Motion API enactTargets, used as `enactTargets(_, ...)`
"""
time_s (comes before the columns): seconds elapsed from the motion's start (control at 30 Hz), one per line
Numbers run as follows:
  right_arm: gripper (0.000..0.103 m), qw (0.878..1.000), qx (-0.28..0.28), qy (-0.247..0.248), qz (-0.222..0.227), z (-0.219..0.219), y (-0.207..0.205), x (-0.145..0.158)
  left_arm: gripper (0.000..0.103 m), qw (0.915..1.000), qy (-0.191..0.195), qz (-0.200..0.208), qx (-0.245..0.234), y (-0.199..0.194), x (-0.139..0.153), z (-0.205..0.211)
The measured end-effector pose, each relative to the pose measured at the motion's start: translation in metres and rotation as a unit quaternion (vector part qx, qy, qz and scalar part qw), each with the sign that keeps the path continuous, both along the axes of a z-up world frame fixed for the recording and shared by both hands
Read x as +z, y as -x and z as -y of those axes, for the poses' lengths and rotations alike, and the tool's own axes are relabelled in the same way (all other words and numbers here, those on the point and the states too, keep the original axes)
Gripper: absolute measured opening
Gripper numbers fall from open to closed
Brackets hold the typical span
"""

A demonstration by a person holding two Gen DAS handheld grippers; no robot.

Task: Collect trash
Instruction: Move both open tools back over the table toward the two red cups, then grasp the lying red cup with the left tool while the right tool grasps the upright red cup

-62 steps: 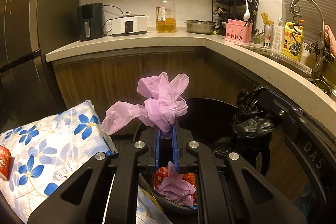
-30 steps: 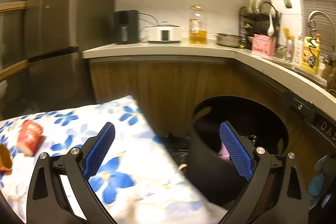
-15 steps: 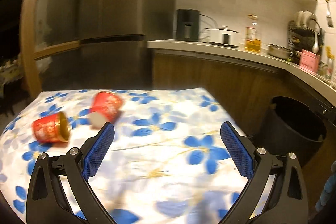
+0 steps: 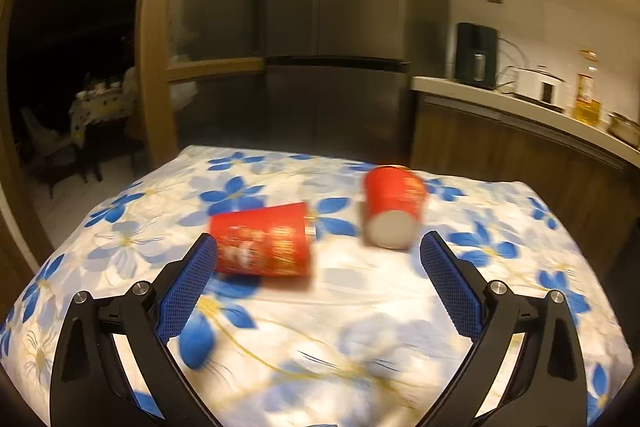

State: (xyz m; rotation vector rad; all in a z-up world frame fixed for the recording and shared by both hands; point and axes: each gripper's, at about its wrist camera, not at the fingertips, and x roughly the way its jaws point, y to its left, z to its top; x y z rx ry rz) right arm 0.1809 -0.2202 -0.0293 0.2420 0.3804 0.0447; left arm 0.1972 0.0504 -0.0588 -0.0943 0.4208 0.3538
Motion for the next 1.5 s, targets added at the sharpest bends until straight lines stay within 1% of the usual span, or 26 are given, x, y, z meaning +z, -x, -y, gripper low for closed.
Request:
enactTargets(0.07,0.078,1.000,0.011,0.003,-0.002,-0.011,-0.004,-0.001,0.097,0.9998,0.014,-0.009,0.006,-0.008,-0.003,-0.015)
enactTargets(0.17,0.078,1.000,0.022,0.002,-0.006,-0.023,-0.010,-0.002,0.097,0.9980,0.053,-0.034,0.006,-0.027,-0.010,-0.035)
enactTargets(0.27,0.078,0.999,0.032,0.005,-0.006,-0.035,-0.017,-0.001,0.097,0.9962,0.070,-0.052,0.006,-0.040,-0.015,-0.047)
enactTargets(0.53,0.078,0.998,0.058,0.010,-0.005,-0.069,-0.031,0.000,0.097,0.9939,0.075,-0.080,0.013,-0.061,-0.023,-0.057)
enactTargets(0.73,0.078,0.997,0.076,0.012,-0.010,-0.088,-0.040,-0.003,0.097,0.9932,0.089,-0.073,0.014,-0.057,-0.021,-0.068)
enactTargets(0.8,0.078,0.997,0.080,0.010,-0.011,-0.093,-0.042,-0.004,0.097,0.9933,0.084,-0.077,0.016,-0.059,-0.022,-0.070)
enactTargets(0.97,0.078,0.996,0.088,0.011,-0.013,-0.105,-0.047,-0.006,0.097,0.9894,0.105,-0.100,0.014,-0.069,-0.029,-0.077)
enactTargets(1.0,0.078,0.996,0.089,0.012,-0.013,-0.107,-0.048,-0.006,0.095,0.9890,0.107,-0.101,0.013,-0.069,-0.030,-0.078)
enactTargets(1.03,0.078,0.996,0.090,0.012,-0.015,-0.109,-0.050,-0.007,0.089,0.9884,0.111,-0.103,0.012,-0.069,-0.031,-0.078)
enactTargets(1.1,0.078,0.995,0.093,0.012,-0.018,-0.114,-0.054,-0.009,0.082,0.9873,0.119,-0.105,0.007,-0.070,-0.033,-0.080)
enactTargets(1.13,0.078,0.995,0.095,0.012,-0.021,-0.117,-0.058,-0.010,0.082,0.9870,0.122,-0.105,0.006,-0.069,-0.034,-0.080)
enactTargets(1.27,0.078,0.994,0.105,0.008,-0.030,-0.127,-0.070,-0.015,0.082,0.9871,0.128,-0.096,0.003,-0.065,-0.033,-0.082)
enactTargets(1.37,0.078,0.992,0.119,0.000,-0.042,-0.140,-0.085,-0.019,0.082,0.9869,0.138,-0.082,0.013,-0.057,-0.029,-0.087)
enactTargets(1.5,0.079,0.990,0.133,0.003,-0.046,-0.163,-0.102,-0.026,0.082,0.9878,0.135,-0.072,0.031,-0.047,-0.024,-0.093)
